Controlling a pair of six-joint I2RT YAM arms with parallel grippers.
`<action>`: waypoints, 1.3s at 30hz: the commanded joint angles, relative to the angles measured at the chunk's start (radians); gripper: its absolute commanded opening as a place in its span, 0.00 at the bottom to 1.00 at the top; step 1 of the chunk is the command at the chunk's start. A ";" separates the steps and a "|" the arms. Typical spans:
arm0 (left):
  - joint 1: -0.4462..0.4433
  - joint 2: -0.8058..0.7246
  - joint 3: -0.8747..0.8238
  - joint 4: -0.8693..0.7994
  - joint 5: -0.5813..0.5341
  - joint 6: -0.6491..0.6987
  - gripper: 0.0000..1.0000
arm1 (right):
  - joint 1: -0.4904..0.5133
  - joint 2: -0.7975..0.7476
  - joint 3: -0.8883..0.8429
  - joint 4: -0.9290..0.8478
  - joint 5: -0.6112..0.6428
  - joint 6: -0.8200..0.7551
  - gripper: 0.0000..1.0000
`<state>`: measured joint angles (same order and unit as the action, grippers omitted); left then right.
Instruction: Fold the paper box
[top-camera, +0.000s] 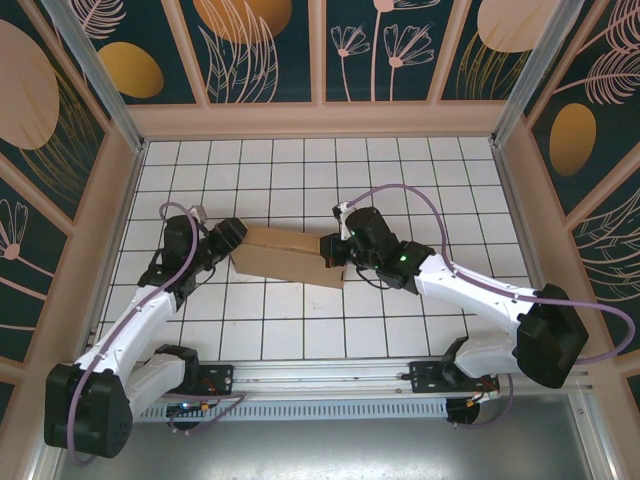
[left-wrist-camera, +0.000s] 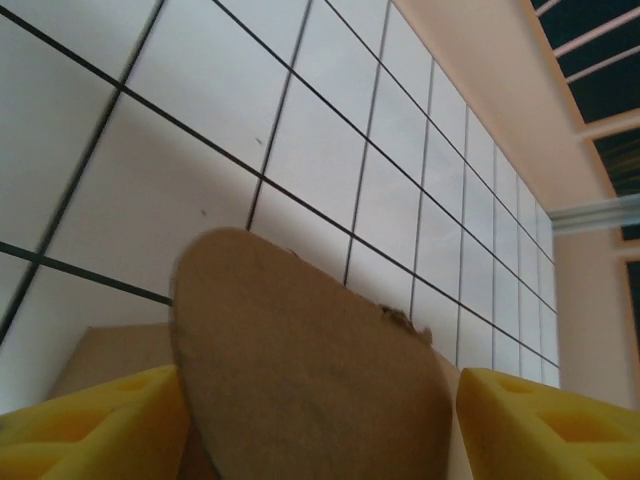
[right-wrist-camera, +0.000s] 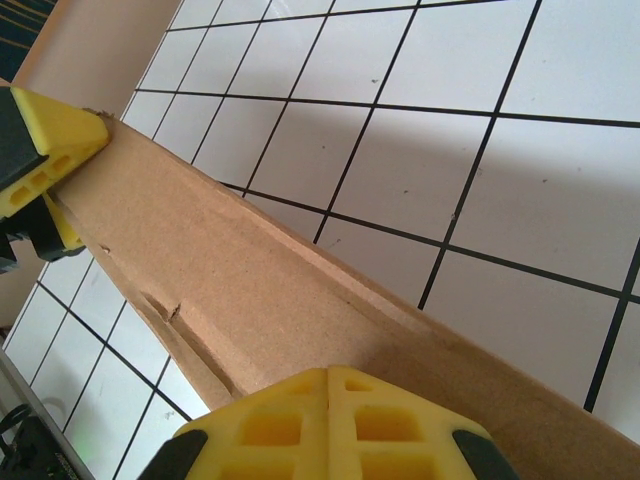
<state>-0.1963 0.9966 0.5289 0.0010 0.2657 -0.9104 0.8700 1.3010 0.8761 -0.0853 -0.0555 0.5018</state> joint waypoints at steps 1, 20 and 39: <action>0.005 -0.020 -0.029 0.147 0.135 -0.067 0.70 | 0.017 0.030 -0.022 -0.048 0.009 -0.014 0.01; 0.004 -0.169 0.197 -0.392 -0.273 0.369 0.75 | -0.005 -0.116 0.185 -0.339 0.065 -0.274 0.57; 0.003 -0.203 0.157 -0.353 -0.184 0.236 0.77 | -0.004 -0.536 -0.261 -0.037 0.177 -0.206 0.80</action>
<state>-0.1898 0.8028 0.7238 -0.4007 0.0261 -0.5987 0.8715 0.8318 0.6407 -0.2192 0.0887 0.1749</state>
